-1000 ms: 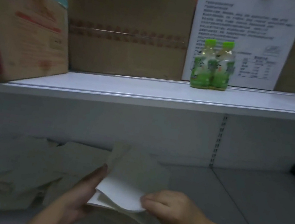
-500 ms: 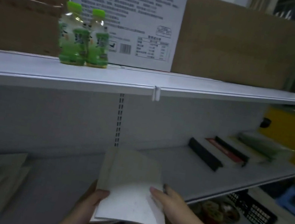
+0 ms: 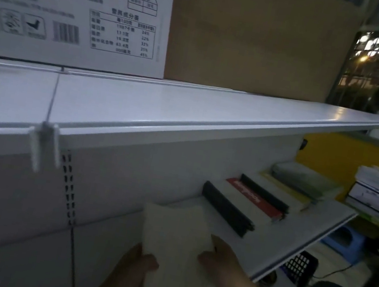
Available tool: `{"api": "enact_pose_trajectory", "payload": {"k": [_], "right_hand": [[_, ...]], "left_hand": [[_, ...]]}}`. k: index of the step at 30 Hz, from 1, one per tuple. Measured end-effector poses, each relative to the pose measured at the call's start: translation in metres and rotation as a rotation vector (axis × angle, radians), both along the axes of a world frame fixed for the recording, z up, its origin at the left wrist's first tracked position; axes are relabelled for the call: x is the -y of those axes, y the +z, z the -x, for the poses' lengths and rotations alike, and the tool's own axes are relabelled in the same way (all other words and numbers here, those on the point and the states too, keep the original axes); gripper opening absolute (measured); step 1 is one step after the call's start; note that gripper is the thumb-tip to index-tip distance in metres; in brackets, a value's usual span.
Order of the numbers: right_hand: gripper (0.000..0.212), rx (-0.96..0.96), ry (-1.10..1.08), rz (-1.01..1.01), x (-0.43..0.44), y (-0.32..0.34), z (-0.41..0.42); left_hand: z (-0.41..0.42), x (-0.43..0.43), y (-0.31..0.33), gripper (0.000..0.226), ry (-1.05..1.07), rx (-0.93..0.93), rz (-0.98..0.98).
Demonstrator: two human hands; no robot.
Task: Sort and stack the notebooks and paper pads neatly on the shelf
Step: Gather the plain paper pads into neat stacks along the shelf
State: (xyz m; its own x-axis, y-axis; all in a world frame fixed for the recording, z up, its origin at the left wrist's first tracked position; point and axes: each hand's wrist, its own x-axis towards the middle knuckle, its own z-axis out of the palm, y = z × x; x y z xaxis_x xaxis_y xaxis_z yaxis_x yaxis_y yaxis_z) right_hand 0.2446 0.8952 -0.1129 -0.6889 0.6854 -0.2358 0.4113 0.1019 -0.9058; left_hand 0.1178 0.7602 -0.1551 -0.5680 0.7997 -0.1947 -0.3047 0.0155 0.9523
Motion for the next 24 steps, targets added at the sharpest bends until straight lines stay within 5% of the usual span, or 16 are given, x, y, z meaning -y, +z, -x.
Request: {"api": "enact_pose_trajectory", "payload": {"k": [4,8,13,17,21,24], "right_hand": [[0.042,0.123,0.078,-0.106,-0.044,-0.010,0.014],[0.036,0.076,0.171,-0.127,-0.077,-0.018,0.029],[0.028,-0.028,0.195,-0.034,-0.114,-0.028,0.034],[0.033,-0.114,0.199,0.031,-0.129,-0.040,0.037],[0.032,-0.154,0.179,0.029,-0.130,-0.042,0.039],[0.028,-0.195,0.176,0.008,-0.131,-0.046,0.039]], "left_hand": [[0.006,-0.030,-0.004,0.060,0.145,-0.320,0.175],[-0.006,-0.051,-0.014,0.121,0.225,-0.575,0.370],[-0.013,-0.060,-0.030,0.123,0.331,-0.687,0.405],[-0.018,-0.058,-0.032,0.132,0.210,-0.910,0.548],[-0.023,-0.057,-0.029,0.120,0.183,-0.962,0.542],[-0.029,-0.056,-0.029,0.104,0.277,-0.804,0.402]]}}
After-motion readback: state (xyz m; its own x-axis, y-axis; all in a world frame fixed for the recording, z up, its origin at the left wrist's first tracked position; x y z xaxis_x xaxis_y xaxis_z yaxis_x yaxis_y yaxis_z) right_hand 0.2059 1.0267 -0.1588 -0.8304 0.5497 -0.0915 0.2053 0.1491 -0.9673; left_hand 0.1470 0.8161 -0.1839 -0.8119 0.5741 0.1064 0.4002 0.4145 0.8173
